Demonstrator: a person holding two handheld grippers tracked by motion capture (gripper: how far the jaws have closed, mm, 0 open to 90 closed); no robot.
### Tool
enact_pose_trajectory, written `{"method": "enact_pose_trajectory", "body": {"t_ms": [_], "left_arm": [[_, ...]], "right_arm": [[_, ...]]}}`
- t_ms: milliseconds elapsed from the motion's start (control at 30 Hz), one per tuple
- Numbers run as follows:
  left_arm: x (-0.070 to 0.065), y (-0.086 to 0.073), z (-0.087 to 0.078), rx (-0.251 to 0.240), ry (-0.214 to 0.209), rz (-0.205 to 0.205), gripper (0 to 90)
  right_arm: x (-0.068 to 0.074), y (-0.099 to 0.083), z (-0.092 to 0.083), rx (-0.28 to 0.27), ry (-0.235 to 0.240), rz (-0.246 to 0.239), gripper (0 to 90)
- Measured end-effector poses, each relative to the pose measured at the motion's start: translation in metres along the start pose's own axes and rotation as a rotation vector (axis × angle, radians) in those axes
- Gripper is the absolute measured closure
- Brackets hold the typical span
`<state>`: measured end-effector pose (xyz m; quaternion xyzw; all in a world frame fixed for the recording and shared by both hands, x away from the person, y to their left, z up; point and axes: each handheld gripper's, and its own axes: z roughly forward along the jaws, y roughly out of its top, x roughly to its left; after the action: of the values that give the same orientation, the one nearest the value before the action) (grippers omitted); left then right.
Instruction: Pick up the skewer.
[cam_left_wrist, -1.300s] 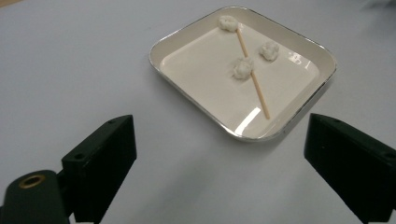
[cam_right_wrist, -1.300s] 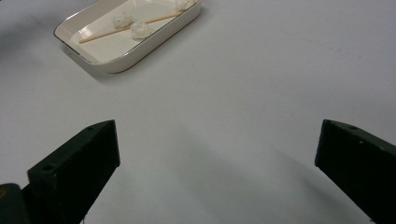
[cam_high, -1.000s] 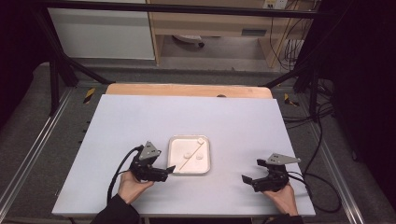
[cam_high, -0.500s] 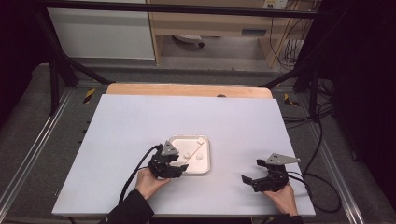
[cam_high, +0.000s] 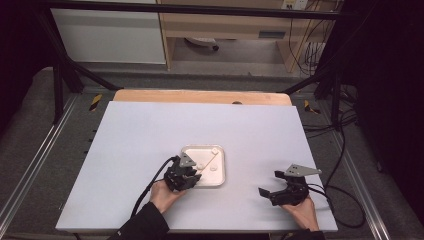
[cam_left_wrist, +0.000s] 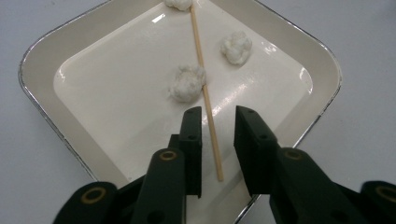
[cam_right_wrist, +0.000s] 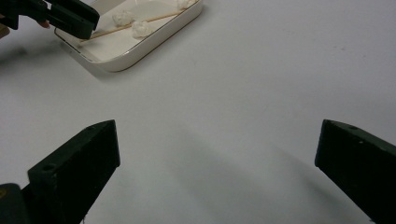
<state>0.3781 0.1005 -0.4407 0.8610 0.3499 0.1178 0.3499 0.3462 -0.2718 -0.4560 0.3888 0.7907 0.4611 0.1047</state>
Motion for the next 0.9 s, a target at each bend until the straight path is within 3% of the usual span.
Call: {"method": "enact_pose_trajectory", "body": {"t_ms": [300,633,900], "left_arm": [[-0.0030,-0.0009,0.0033,0.001,0.008,-0.001,81.1],[-0.0071,-0.0012,0.0037,0.000,0.053,-0.008,86.6],[-0.0081,-0.0017,0.0036,-0.004,0.060,0.002,87.2]], "right_arm": [[0.0001,-0.0001,0.0004,0.000,-0.001,0.000,0.5],[0.0003,-0.0001,0.0007,0.002,0.002,0.001,0.5],[0.0004,-0.0002,0.0009,0.004,0.003,0.002,0.5]]}}
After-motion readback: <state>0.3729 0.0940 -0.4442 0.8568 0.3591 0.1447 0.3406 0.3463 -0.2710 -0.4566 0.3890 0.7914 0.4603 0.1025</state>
